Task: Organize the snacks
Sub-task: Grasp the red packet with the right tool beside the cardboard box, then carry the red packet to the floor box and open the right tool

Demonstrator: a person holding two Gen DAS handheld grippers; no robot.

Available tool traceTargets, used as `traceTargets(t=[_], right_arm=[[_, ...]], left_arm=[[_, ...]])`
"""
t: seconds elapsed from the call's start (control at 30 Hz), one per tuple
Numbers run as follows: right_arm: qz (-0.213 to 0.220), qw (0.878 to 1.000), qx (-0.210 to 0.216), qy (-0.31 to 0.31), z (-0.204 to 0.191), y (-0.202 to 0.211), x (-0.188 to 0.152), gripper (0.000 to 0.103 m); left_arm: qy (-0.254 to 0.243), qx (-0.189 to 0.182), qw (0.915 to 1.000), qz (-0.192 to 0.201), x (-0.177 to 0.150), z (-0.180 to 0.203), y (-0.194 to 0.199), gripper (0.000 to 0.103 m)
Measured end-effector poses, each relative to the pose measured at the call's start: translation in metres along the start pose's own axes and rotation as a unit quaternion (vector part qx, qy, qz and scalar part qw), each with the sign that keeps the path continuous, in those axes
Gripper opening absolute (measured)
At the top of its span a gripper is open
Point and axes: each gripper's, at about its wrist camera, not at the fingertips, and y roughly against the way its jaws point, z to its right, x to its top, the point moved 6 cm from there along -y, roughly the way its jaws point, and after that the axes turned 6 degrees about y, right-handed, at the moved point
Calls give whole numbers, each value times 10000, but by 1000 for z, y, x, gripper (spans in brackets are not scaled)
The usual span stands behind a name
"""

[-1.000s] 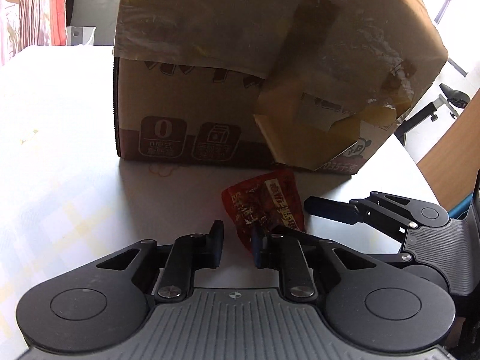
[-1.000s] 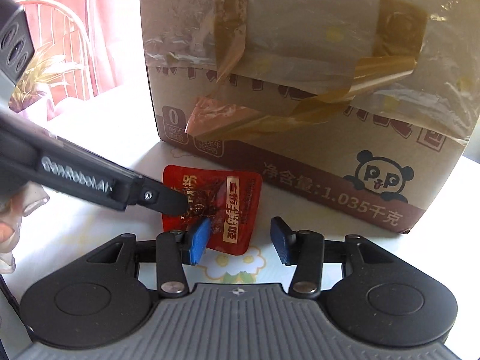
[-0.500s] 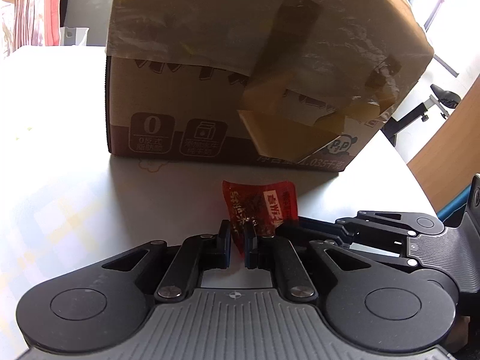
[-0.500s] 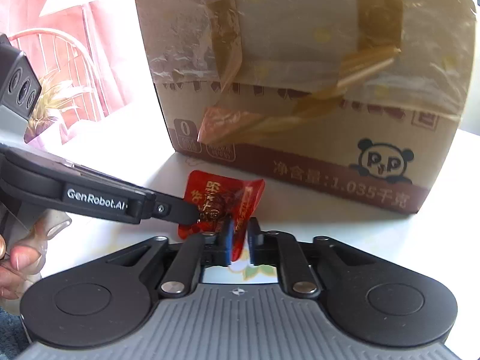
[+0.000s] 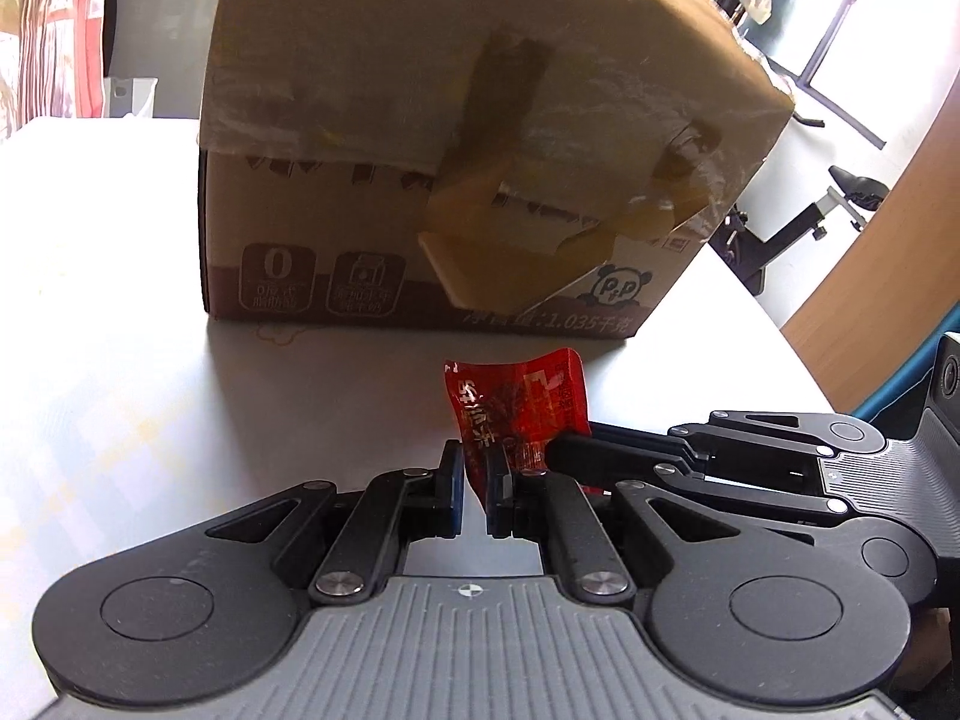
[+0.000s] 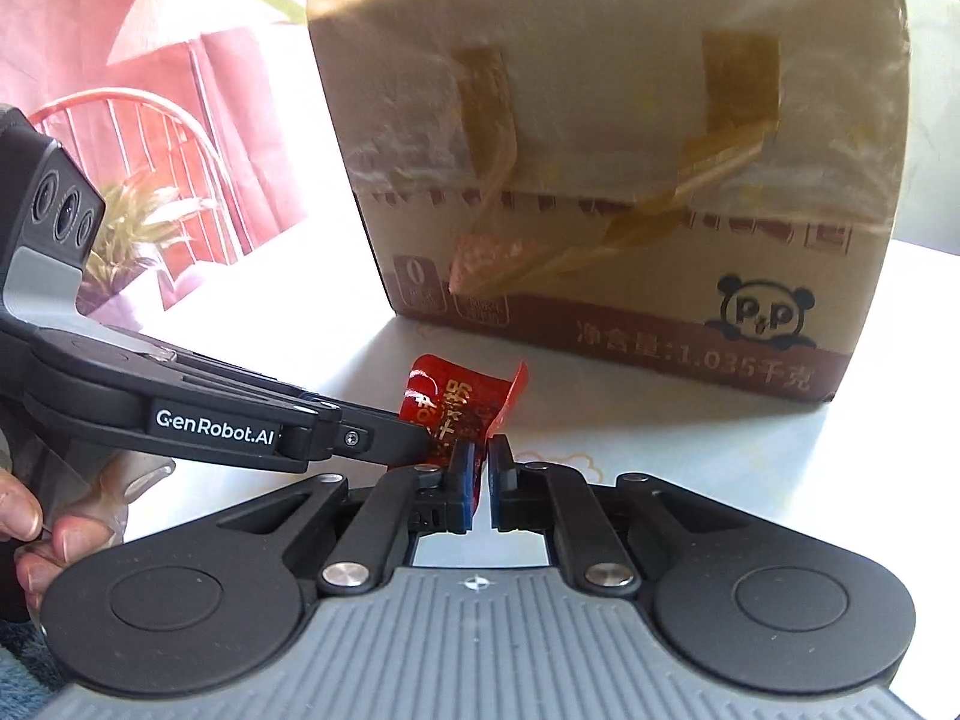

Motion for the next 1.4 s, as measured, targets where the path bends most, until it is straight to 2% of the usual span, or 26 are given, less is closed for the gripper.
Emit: traceTargets(t=[0.23,0.37,0.57,0.7,0.77,1.0,1.17,1.27,1.3,1.37,1.4], right_arm=[[626,9978,-115,203,-7,42,29,5],[960,9946,-200,326,-9,64,51,5],[1456,9868,-339,622,-7,90,101,5],[1633,9834,-402,677,1,95,135,5],[1666,9829,-464,631,11,94,151,5],[1291,9860,-941,475,46,64,200,5],[883,9894,-1143,162,71,34,212,6],[603,9899,-1284,54,82,21,209,7],[537,9902,-1293,-19,85,18,208,8],[411,9897,-1364,-153,91,17,205,8],[380,9892,-1406,-154,92,18,204,8]], left_arm=[[-321,-321,9970,633,24,25,43,8],[-565,-447,9920,1038,45,43,67,8],[-796,-588,9818,1619,89,71,96,8],[-996,-600,9765,1817,121,90,106,8],[-1032,-560,9767,1799,137,96,104,8],[-734,-309,9868,1408,193,98,66,8],[-971,127,9875,1238,203,102,40,10],[-1137,499,9855,1159,205,101,33,15],[-1149,525,9854,1141,205,99,34,20],[-1121,549,9853,1167,208,90,38,36],[-1100,615,9848,1197,210,87,40,48]])
